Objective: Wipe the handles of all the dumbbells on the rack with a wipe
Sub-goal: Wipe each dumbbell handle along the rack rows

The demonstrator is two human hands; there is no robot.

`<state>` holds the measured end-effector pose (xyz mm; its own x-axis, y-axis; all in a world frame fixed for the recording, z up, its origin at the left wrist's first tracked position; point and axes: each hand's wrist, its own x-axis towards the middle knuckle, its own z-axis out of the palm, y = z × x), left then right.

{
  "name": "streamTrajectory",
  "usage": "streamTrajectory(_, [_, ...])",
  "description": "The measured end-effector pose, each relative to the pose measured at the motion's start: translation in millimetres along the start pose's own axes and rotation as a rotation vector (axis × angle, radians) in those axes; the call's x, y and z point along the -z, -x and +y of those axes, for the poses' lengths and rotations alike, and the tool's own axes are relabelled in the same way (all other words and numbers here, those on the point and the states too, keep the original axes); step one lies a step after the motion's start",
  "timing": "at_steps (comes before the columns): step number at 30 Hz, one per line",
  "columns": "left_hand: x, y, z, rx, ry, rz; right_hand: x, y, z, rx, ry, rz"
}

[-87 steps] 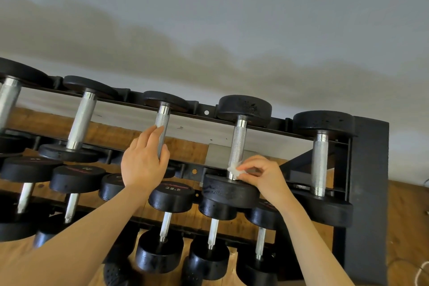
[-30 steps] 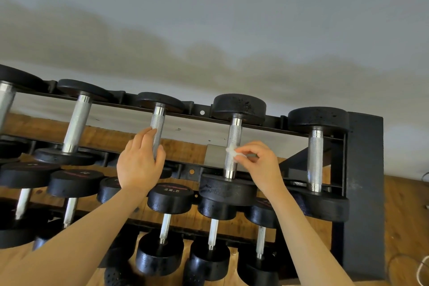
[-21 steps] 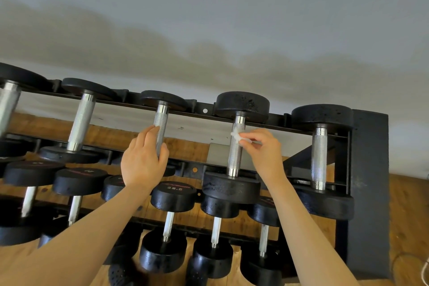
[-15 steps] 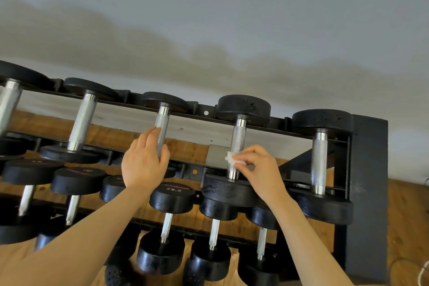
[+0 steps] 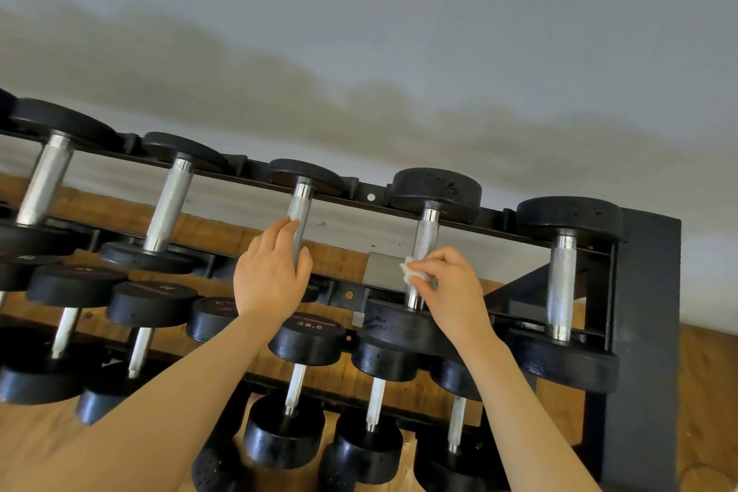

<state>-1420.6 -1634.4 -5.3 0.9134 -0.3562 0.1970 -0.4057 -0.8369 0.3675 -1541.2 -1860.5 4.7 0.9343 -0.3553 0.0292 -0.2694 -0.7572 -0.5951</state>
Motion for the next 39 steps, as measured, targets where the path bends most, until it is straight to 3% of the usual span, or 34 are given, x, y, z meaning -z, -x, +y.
streamTrajectory(9, [9, 10, 0, -0.047, -0.005, -0.111, -2, 9, -6, -0.19, -0.208, 0.049])
streamTrajectory(22, [13, 45, 100, -0.194, 0.151, -0.275, 24, 65, -11, -0.278, -0.272, 0.393])
streamTrajectory(28, [4, 57, 133, -0.218, 0.111, -0.294, 42, 75, 11, -0.281, -0.263, 0.415])
streamTrajectory(39, [-41, 47, 190, -0.091, -0.1, -0.271, 87, 57, 86, -0.152, -0.178, 0.334])
